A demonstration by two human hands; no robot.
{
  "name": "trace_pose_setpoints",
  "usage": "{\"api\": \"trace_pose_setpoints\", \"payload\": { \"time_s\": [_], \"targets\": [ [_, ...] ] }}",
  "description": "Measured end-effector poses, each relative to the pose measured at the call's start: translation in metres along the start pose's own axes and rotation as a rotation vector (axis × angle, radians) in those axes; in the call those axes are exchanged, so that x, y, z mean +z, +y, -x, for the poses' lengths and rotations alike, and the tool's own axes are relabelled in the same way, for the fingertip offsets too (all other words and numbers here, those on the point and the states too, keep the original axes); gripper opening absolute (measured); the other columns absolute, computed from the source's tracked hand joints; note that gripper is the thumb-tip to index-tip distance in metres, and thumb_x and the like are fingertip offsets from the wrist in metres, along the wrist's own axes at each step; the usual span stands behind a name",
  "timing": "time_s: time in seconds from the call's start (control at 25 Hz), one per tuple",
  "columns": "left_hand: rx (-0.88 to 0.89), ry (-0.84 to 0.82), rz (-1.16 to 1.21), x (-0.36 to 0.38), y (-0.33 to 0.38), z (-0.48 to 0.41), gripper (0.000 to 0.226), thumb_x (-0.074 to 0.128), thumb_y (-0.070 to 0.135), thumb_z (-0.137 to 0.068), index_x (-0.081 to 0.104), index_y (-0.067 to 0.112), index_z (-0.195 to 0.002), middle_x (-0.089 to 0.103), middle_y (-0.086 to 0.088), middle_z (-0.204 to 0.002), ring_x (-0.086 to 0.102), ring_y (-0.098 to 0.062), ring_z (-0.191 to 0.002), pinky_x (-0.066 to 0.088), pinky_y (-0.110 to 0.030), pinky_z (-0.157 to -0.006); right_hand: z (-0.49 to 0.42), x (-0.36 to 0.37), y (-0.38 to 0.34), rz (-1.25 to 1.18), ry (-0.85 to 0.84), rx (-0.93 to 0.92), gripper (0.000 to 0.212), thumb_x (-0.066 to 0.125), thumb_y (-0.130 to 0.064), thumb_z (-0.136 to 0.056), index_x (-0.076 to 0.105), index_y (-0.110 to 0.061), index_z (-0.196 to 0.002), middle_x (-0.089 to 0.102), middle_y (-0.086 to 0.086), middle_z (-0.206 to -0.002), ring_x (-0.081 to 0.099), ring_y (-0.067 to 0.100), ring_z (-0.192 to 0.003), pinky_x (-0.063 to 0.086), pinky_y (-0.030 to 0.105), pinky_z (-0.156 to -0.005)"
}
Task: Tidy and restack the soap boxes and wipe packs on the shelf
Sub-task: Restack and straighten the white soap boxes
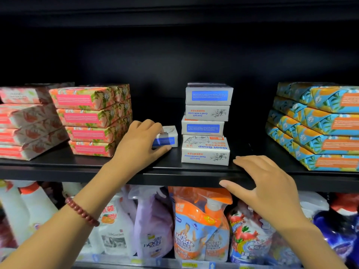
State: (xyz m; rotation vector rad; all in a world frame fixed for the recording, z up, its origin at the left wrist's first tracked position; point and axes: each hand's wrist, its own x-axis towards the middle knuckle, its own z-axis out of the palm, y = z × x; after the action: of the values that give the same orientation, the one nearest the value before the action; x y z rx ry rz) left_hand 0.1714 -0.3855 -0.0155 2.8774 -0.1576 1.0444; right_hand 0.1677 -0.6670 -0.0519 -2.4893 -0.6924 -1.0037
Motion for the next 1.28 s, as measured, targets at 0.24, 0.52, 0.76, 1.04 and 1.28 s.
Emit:
{"api": "trace_pose_setpoints", "payload": {
  "time_s": [0.24,0.52,0.76,1.04,1.28],
  "targets": [
    [-0.175,-0.051,0.139,-0.006,-0.005,0.005,0.065,0.074,0.054,-0.068,0.055,0.021,-0.121,0.054,0.001,-0.119,0.045,-0.019,-0.112,0.04,-0.03,-0.088,0.0,0.002,0.001,0.012,0.033,-0.028,0.057,0.058,-0.059,-0.067,0.071,-0.012,-0.095,0.07,0.0,-0.093,0.066,0.021,-0.087,0.041,0.023,-0.064],
    [-0.263,-0.053,0.105,-0.009,-0.004,0.007,0.07,0.072,0.062,-0.064,0.059,0.015,-0.115,0.058,-0.001,-0.106,0.052,-0.014,-0.094,0.039,-0.025,-0.071,0.0,0.005,0.003,0.03,0.078,-0.067,0.056,0.058,-0.058,-0.066,0.071,-0.011,-0.093,0.07,0.001,-0.089,0.067,0.022,-0.083,0.044,0.024,-0.06],
    [-0.291,0.214,0.204,-0.019,0.014,0.016,0.06,0.075,0.054,-0.067,0.065,0.009,-0.106,0.065,-0.005,-0.097,0.056,-0.017,-0.086,0.044,-0.03,-0.068,0.0,0.007,0.006,0.048,0.096,-0.095,0.055,0.059,-0.058,-0.067,0.071,-0.011,-0.093,0.069,0.001,-0.089,0.067,0.021,-0.082,0.046,0.025,-0.059],
    [-0.111,0.273,0.484,-0.04,0.059,0.004,0.069,0.073,0.065,-0.06,0.065,0.02,-0.111,0.061,0.016,-0.096,0.06,-0.001,-0.089,0.047,-0.012,-0.072,0.0,0.01,0.008,0.073,0.106,-0.123,0.056,0.06,-0.064,-0.074,0.069,-0.012,-0.092,0.068,-0.002,-0.087,0.065,0.019,-0.08,0.045,0.023,-0.058],
    [0.025,0.072,0.444,-0.024,0.083,-0.017,0.071,0.075,0.059,-0.06,0.064,0.014,-0.113,0.063,0.007,-0.104,0.056,-0.001,-0.091,0.044,-0.008,-0.075,0.001,0.009,0.01,0.069,0.096,-0.134,0.052,0.058,-0.063,-0.076,0.068,-0.014,-0.092,0.066,-0.004,-0.087,0.064,0.017,-0.08,0.045,0.022,-0.058]
  ]
}}
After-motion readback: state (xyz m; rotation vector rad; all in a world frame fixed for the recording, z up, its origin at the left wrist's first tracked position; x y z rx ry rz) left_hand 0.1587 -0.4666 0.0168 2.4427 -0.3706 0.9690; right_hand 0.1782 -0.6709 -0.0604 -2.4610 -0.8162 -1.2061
